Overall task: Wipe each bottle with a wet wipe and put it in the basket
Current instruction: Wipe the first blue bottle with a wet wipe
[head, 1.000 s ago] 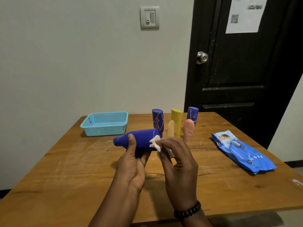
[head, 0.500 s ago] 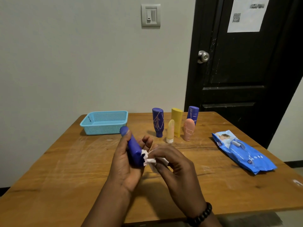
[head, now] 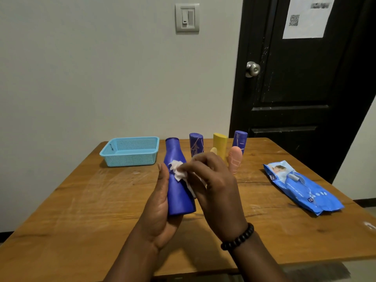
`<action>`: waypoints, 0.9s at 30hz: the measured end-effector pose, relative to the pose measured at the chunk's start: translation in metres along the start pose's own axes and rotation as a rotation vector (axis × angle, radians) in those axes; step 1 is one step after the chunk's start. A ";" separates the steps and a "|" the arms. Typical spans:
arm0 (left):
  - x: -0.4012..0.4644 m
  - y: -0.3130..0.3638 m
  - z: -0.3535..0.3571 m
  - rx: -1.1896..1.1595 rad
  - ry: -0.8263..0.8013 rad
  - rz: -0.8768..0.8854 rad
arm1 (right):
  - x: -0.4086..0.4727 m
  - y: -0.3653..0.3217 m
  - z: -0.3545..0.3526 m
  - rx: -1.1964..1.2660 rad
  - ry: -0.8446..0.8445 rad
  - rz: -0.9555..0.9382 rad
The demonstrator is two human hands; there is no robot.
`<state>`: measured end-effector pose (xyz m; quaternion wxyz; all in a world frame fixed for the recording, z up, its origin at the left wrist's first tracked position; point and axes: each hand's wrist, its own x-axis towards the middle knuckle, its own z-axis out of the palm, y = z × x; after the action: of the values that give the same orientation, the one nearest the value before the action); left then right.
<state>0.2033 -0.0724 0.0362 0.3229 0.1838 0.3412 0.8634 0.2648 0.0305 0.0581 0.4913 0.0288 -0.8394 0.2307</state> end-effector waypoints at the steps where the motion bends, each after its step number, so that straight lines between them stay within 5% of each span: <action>1: -0.001 -0.001 0.001 0.027 0.008 -0.009 | 0.007 0.001 0.000 -0.030 0.018 -0.006; 11: -0.003 0.012 0.000 0.147 0.023 0.073 | 0.002 0.008 0.003 0.162 -0.036 0.074; 15: 0.005 0.021 -0.006 0.184 0.190 0.096 | -0.026 0.019 0.005 0.341 -0.191 0.267; 20: 0.022 0.026 -0.020 0.311 0.441 -0.039 | -0.041 0.031 0.017 0.464 -0.096 0.534; 27: 0.023 0.031 -0.031 0.337 0.493 -0.076 | -0.038 0.028 0.034 0.659 -0.143 0.808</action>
<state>0.1567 -0.0887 0.0387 0.2273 0.0065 0.5546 0.8005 0.2489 0.0348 0.0023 0.2693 -0.1284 -0.6979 0.6511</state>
